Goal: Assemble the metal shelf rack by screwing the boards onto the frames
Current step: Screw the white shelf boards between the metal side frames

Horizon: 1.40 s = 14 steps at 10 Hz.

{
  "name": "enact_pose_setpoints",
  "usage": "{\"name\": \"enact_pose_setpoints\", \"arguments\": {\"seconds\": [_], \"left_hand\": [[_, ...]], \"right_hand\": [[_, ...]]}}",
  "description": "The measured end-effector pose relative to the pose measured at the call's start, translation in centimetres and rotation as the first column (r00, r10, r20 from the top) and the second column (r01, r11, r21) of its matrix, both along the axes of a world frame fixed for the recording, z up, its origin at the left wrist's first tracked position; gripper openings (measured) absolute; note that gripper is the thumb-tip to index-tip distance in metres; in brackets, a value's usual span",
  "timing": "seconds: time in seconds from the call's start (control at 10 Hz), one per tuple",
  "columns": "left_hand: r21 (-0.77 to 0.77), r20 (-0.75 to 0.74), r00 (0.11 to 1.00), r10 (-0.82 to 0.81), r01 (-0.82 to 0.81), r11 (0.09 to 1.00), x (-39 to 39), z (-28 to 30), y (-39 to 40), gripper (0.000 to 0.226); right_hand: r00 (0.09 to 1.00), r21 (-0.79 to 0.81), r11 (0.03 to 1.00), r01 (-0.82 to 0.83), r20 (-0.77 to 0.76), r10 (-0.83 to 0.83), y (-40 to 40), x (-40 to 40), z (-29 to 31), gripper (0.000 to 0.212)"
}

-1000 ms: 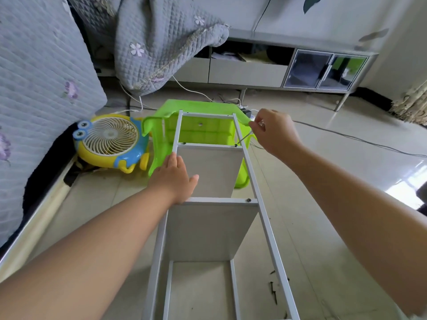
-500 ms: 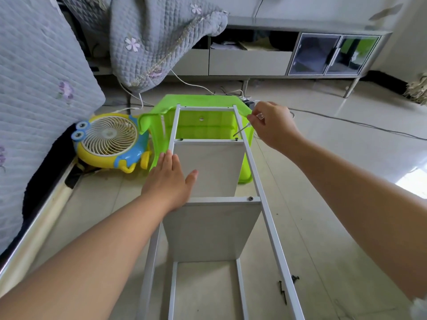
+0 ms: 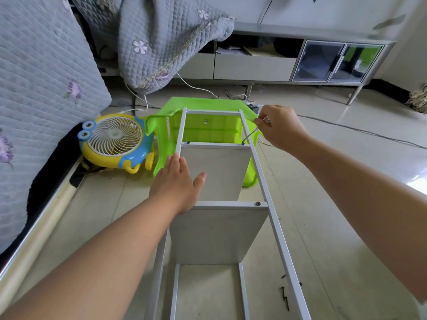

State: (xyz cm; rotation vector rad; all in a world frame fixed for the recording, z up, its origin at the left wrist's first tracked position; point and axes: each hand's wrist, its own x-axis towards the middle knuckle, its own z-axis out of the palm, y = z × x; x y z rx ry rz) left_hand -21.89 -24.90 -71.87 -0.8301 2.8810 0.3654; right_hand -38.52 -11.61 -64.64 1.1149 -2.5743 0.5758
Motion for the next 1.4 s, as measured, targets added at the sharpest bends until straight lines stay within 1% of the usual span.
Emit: {"name": "enact_pose_setpoints", "arguments": {"seconds": [0.4,0.6,0.7,0.8,0.9,1.0,1.1,1.2,1.3,1.4], "left_hand": [[0.025,-0.032,0.999,0.001,0.000,1.000,-0.1,-0.2,-0.1,0.071],[0.039,-0.073,0.997,-0.005,0.008,0.999,0.1,-0.3,-0.1,0.071],[0.009,-0.077,0.997,-0.008,0.009,1.000,0.2,-0.4,0.0,0.072],[-0.008,-0.091,0.996,-0.005,0.004,1.000,0.2,-0.5,0.1,0.072],[-0.015,-0.091,0.996,-0.005,0.003,1.000,0.1,-0.4,0.1,0.072],[-0.012,-0.078,0.997,-0.002,0.001,1.000,0.1,-0.3,0.1,0.073],[-0.008,-0.080,0.997,0.000,0.000,1.000,0.1,-0.3,0.1,0.073],[-0.003,-0.088,0.996,-0.002,0.002,1.000,0.1,-0.5,0.0,0.073],[-0.004,-0.088,0.996,-0.004,0.004,1.000,0.1,-0.5,0.0,0.074],[-0.001,-0.089,0.996,-0.004,0.004,1.000,0.0,-0.5,0.0,0.074]], "right_hand": [[1.000,0.056,0.998,0.017,0.010,-0.017,-0.3,-0.3,0.4,0.024],[0.991,0.159,0.980,0.121,0.039,-0.129,-1.6,-1.1,1.3,0.027],[0.993,0.219,0.971,0.099,0.047,-0.112,-2.3,-1.1,1.8,0.023],[0.988,0.299,0.952,0.065,0.117,-0.105,-3.2,-1.0,2.6,0.014],[0.974,0.362,0.930,0.057,0.183,-0.131,-3.8,-0.9,3.7,0.004],[0.931,0.406,0.914,0.021,0.324,-0.165,-4.0,-1.3,4.4,0.009],[0.892,0.438,0.899,0.000,0.406,-0.198,-4.0,-1.6,4.9,0.020],[0.904,0.449,0.894,-0.007,0.385,-0.186,-4.0,-2.0,5.0,0.040],[0.968,0.521,0.852,0.053,0.183,-0.172,-4.0,-1.6,4.7,0.048],[0.986,0.523,0.849,0.074,0.088,-0.140,-4.1,-1.5,4.4,0.032]]}}
